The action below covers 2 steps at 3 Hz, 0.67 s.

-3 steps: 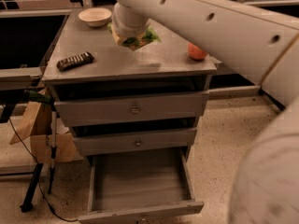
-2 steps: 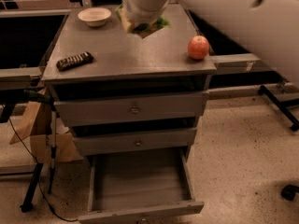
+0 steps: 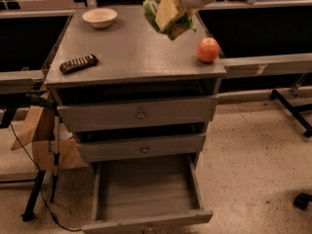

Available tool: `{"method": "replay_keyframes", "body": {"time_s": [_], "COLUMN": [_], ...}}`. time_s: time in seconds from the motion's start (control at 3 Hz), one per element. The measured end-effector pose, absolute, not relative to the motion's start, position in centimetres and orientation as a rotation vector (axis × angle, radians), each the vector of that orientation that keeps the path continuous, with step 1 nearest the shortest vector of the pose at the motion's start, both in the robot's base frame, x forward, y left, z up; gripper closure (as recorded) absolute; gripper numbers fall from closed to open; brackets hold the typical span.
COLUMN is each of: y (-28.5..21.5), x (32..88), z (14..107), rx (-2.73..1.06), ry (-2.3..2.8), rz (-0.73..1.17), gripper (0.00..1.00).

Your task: Place green rice chip bag into bottom drawer

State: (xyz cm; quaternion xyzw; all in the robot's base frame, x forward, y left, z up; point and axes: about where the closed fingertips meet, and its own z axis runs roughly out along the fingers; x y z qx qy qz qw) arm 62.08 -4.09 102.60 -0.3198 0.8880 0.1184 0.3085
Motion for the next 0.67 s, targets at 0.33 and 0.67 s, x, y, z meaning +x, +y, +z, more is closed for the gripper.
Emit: {"method": "replay_keyframes", "body": {"time_s": [0.33, 0.67], "y": [-3.8, -3.2], "x": [59.5, 55.5], "z": [98.2, 94.3], "rx": [-1.126, -1.378], "ry": [2.411, 2.449], "rz": [0.526, 0.71], "gripper": [1.0, 1.0]}}
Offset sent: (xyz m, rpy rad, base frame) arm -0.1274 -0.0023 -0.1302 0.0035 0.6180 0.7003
